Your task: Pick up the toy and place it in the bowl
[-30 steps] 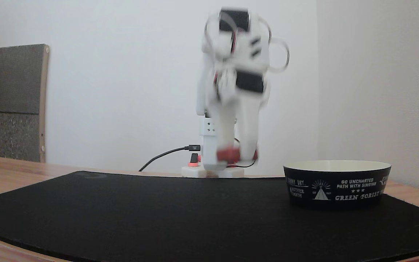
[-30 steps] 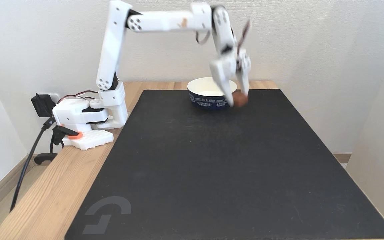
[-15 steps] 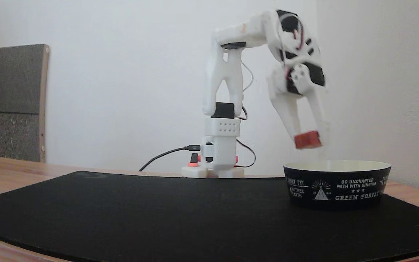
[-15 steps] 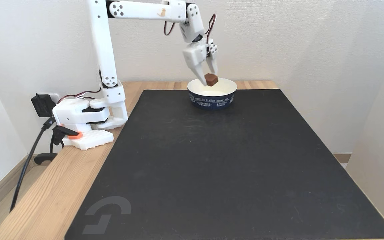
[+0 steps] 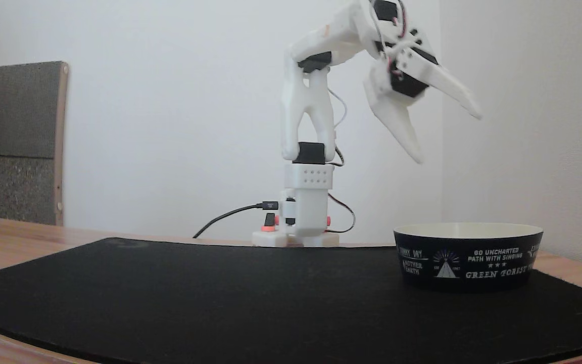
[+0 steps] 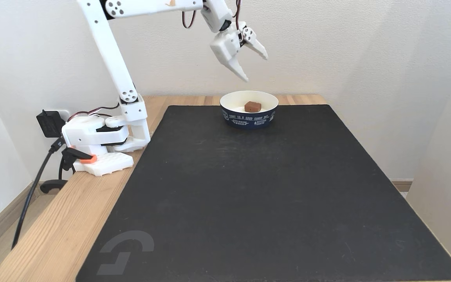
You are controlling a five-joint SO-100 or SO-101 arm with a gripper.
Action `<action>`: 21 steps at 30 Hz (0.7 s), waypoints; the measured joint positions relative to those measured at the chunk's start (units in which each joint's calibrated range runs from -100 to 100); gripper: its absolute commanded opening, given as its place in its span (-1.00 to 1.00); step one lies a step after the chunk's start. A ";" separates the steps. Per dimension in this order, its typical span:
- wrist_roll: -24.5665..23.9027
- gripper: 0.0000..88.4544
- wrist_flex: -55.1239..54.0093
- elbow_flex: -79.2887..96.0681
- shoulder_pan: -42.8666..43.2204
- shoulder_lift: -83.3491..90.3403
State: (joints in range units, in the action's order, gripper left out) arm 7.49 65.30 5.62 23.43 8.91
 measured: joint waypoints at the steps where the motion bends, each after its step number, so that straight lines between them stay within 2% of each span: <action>1: -0.36 -0.90 0.00 1.23 -1.41 1.92; 3: -1.90 -0.91 -2.53 5.29 -8.16 7.66; 5: -2.63 -0.91 -4.31 8.31 -10.57 9.83; 7: -3.60 -0.92 -9.46 15.87 -15.06 14.15; 8: -4.17 -0.92 -14.61 24.94 -19.48 18.15; 11: -4.02 -0.92 -20.85 38.07 -20.39 23.40; 12: -4.43 -0.92 -24.74 47.80 -21.64 29.81; 16: -4.27 -0.91 -26.76 64.34 -21.89 41.30; 17: -4.53 -0.91 -26.76 71.80 -20.97 49.29; 21: -5.30 -0.91 -26.76 82.76 -21.14 63.20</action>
State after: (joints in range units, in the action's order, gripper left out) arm 2.19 38.54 88.38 2.29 72.11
